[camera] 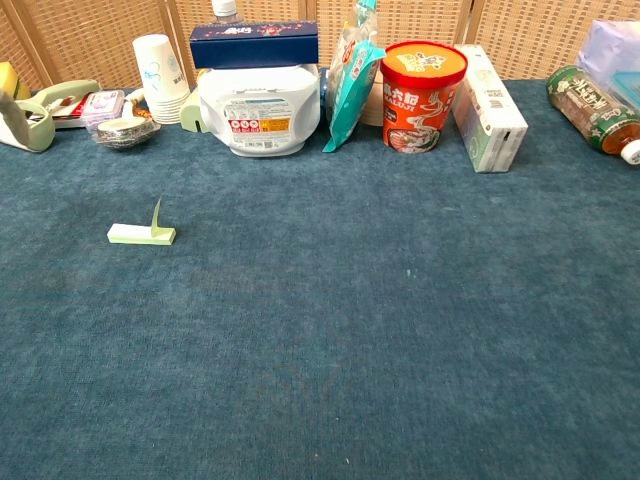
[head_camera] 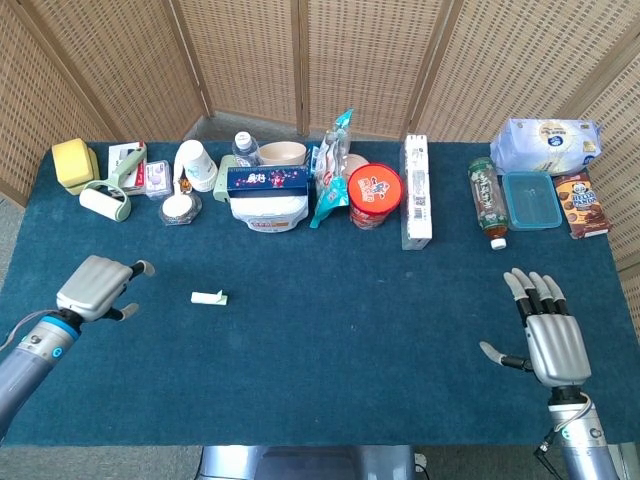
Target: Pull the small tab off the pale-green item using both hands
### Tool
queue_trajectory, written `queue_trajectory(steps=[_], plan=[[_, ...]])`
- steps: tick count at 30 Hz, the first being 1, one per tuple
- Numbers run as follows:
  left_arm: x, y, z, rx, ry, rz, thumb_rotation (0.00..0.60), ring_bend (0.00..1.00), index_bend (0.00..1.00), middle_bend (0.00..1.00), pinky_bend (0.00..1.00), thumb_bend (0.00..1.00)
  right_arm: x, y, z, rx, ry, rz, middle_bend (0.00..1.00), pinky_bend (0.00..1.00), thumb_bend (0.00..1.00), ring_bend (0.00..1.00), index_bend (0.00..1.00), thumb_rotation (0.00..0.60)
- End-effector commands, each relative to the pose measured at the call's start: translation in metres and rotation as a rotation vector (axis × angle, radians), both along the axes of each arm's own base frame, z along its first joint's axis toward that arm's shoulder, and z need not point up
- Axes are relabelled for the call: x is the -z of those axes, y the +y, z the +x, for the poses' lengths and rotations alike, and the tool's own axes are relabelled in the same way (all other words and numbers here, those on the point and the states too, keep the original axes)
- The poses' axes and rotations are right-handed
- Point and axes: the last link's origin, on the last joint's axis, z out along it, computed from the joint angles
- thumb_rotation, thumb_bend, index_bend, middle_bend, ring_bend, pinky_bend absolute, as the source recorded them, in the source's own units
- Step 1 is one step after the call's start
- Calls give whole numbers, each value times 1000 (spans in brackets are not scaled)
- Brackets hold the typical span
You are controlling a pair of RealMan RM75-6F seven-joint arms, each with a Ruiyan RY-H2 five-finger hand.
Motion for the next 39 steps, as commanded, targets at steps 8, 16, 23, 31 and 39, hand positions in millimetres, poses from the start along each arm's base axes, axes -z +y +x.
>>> queue_trajectory(steps=[8, 16, 23, 31, 39], plan=[[29, 10, 13, -6, 35, 11, 600, 1000, 405, 1000, 1000, 258, -2, 0, -3, 10, -9, -10, 38, 0, 164, 0, 0, 428], [61, 14, 14, -27, 70, -5, 600, 1000, 390, 1000, 1000, 255, -3, -1, -5, 25, -6, -7, 39, 0, 164, 0, 0, 430], [78, 18, 16, -40, 74, -24, 600, 1000, 393, 1000, 1000, 254, -5, 0, -7, 33, -4, -12, 39, 0, 164, 0, 0, 429], [94, 24, 22, -35, 77, -42, 600, 1000, 394, 1000, 1000, 253, -6, 0, -10, 41, -9, -21, 39, 0, 164, 0, 0, 430], [103, 28, 25, -36, 84, -44, 600, 1000, 400, 1000, 1000, 253, -7, 2, -12, 51, -17, -31, 44, 0, 164, 0, 0, 429]])
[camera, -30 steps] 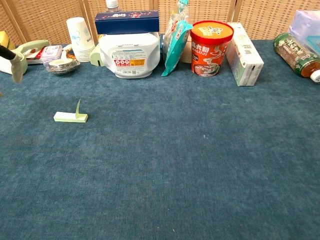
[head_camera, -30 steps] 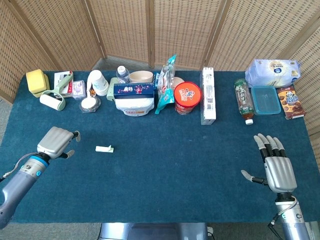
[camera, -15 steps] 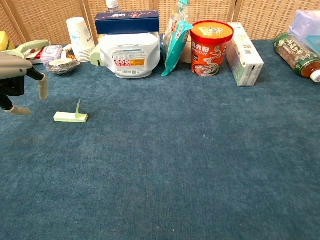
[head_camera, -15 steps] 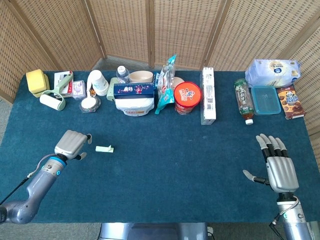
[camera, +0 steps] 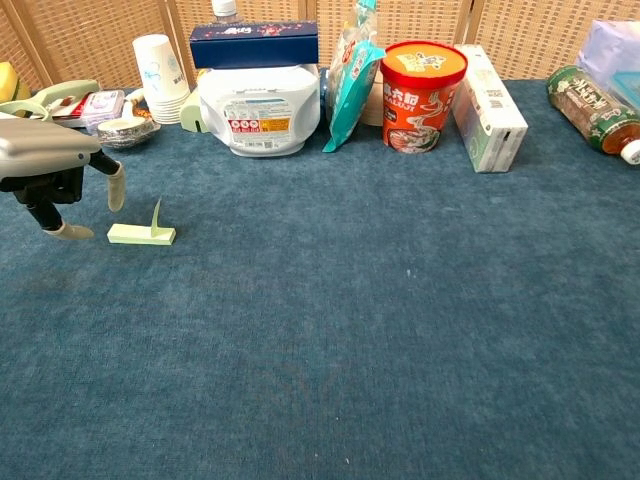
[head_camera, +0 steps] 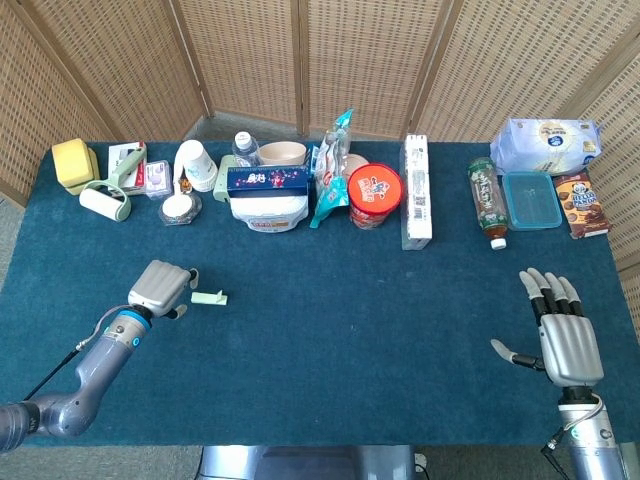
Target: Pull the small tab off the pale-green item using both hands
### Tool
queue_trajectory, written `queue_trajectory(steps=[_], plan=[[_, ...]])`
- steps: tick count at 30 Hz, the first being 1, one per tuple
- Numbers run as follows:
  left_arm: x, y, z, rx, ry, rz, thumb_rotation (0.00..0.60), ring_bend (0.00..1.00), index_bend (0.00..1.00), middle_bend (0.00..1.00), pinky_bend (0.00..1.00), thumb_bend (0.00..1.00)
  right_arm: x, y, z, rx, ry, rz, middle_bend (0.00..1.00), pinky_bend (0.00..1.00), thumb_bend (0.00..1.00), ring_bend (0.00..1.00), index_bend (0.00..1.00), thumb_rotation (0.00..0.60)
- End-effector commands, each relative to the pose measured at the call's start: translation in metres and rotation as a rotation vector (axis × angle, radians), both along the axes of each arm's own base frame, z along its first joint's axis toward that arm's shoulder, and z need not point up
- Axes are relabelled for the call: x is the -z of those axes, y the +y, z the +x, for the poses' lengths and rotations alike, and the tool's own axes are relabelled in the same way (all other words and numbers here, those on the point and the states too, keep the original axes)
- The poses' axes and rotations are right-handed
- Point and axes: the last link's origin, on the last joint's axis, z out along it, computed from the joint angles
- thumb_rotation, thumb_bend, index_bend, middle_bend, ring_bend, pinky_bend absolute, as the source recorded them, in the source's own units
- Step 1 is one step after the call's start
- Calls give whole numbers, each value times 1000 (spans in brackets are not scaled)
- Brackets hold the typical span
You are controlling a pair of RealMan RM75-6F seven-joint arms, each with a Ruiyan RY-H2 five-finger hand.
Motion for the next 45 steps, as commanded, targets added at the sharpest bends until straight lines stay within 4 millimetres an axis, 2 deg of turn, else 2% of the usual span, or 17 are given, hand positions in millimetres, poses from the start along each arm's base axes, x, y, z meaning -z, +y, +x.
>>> queue_trajectory(steps=[1, 15, 45], plan=[[3, 1, 0, -4, 2, -3, 600, 1000, 401, 1000, 1000, 253, -1, 0, 0, 1, -1, -3, 48, 0, 164, 0, 0, 430], [15, 6, 4, -8, 16, -11, 600, 1000, 401, 1000, 1000, 251, -6, 6, -4, 10, -15, -27, 56, 0, 164, 0, 0, 429], [25, 9, 11, -13, 41, -14, 600, 1000, 419, 1000, 1000, 261, -10, 9, -11, 18, -31, -53, 63, 0, 165, 0, 0, 429]])
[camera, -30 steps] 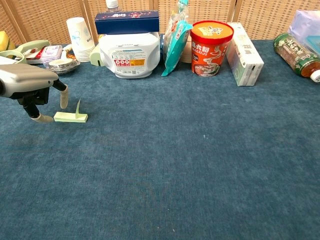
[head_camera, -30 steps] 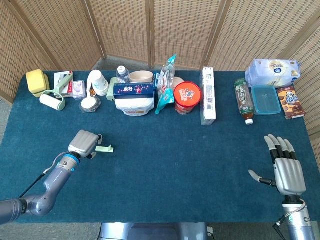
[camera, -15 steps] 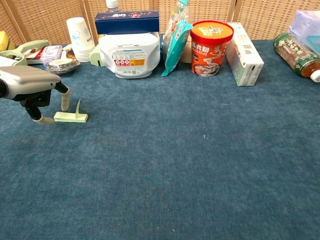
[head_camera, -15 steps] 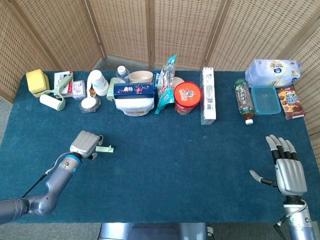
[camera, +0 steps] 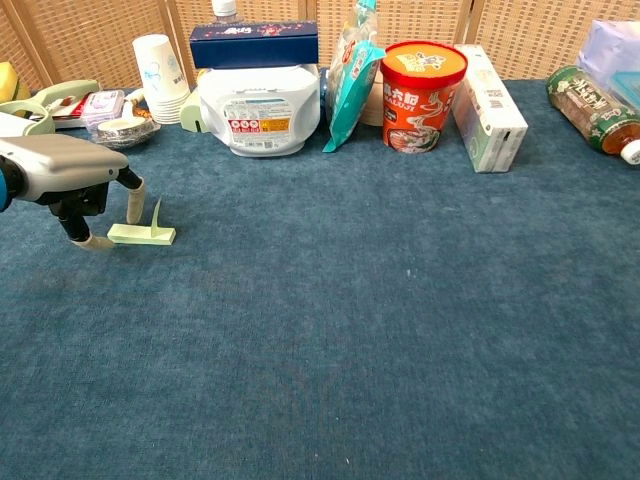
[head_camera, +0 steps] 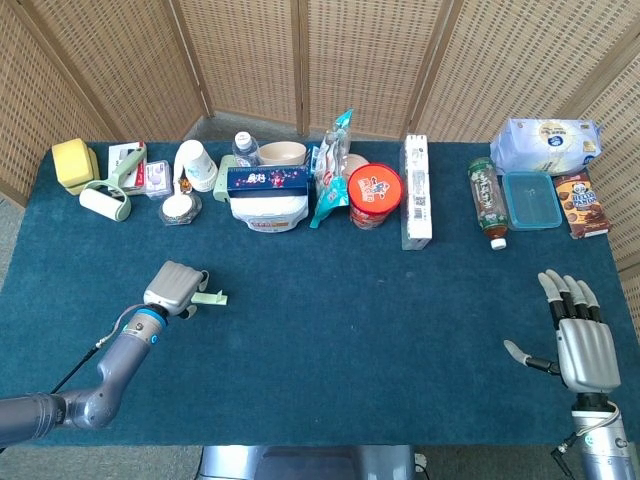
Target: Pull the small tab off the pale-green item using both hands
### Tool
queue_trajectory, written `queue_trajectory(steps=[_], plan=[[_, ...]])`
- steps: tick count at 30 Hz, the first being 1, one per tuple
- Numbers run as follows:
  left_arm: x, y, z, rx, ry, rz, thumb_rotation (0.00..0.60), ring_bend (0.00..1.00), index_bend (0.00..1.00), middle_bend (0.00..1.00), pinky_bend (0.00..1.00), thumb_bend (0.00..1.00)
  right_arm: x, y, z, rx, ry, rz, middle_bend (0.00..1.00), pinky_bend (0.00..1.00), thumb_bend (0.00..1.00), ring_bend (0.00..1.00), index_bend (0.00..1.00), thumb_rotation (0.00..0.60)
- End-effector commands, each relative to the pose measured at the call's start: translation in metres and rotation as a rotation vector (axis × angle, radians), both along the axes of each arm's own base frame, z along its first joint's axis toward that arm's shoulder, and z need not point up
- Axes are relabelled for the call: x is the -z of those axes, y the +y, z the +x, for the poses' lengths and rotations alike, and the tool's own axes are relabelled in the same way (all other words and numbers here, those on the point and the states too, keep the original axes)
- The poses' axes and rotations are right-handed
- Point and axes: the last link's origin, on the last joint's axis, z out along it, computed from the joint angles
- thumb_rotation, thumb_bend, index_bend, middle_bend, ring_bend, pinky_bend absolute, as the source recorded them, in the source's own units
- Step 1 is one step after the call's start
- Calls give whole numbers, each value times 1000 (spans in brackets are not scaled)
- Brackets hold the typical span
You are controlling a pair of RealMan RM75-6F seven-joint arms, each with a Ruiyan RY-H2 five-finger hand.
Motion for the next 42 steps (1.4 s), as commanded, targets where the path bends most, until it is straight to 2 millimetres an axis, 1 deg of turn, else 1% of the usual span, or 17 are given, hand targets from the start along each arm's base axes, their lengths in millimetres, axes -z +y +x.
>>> queue_trajectory(steps=[1, 22, 28, 42], plan=[[0, 1, 1, 2, 1, 0, 600, 1000, 420, 1000, 1000, 262, 0, 0, 0, 2, -1, -2, 64, 0, 165, 0, 0, 430], [3, 0, 2, -1, 22, -9, 600, 1000, 460, 1000, 1000, 282, -4, 4, -3, -1, -14, -26, 77, 0, 164, 0, 0, 428], [3, 2, 4, 3, 25, -6, 600, 1000, 473, 1000, 1000, 302, -5, 3, -3, -3, -20, -31, 77, 0, 164, 0, 0, 430], [7, 0, 6, 24, 47, -10, 600, 1000, 448, 1000, 1000, 302, -9, 5, -4, -5, -38, -42, 80, 0, 164, 0, 0, 429]])
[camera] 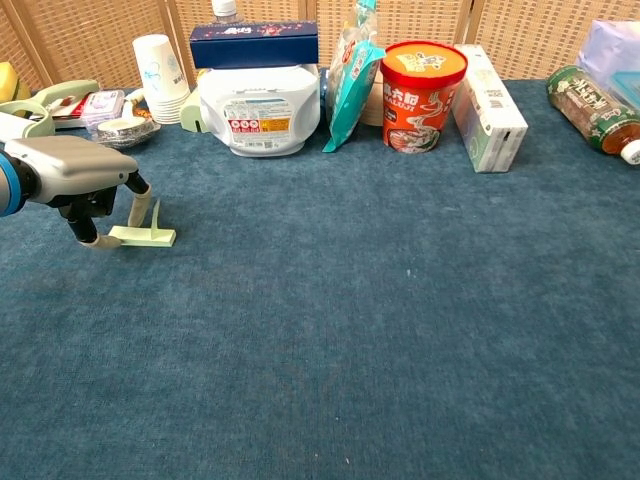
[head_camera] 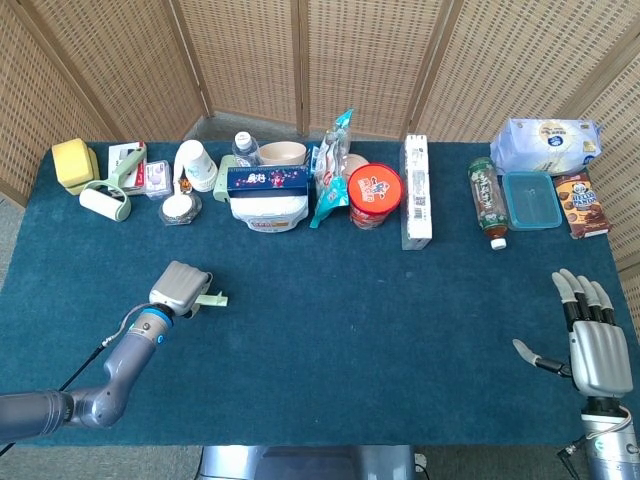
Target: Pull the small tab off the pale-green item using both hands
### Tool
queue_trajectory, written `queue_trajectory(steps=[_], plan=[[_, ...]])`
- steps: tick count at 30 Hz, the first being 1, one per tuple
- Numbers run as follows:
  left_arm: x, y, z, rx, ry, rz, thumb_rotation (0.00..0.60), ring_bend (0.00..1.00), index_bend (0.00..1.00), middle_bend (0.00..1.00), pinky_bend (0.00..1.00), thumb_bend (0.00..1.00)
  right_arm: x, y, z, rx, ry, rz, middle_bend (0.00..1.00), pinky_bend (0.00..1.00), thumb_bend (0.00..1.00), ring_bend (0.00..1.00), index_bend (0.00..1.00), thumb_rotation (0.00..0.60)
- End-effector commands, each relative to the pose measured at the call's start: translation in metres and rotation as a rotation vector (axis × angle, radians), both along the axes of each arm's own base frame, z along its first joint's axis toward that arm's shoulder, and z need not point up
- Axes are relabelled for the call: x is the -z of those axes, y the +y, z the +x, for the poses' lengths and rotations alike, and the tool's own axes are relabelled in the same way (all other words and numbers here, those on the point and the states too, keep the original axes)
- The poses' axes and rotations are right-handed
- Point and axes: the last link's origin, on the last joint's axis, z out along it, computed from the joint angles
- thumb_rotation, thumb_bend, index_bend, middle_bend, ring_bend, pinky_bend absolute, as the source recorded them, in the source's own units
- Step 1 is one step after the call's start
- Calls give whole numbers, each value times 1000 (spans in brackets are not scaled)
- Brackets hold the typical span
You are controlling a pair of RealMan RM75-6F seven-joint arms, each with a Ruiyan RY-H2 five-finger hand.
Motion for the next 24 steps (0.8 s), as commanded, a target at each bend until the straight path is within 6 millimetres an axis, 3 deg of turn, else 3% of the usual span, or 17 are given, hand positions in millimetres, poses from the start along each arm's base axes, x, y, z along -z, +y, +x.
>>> queue_trajectory(steps=[1, 18, 24], plan=[[0, -1, 0, 6, 4, 0, 600, 1000, 445, 1000, 1000, 302, 0, 0, 0, 0, -1, 0, 80, 0, 164, 0, 0, 429], [4, -2, 2, 20, 17, 0, 600, 1000, 439, 1000, 1000, 301, -2, 2, -1, 2, -9, -7, 83, 0, 164, 0, 0, 429], [4, -1, 5, 31, 14, 15, 600, 1000, 490, 1000, 1000, 303, -3, 4, -1, -3, -19, -16, 91, 0, 164, 0, 0, 430]])
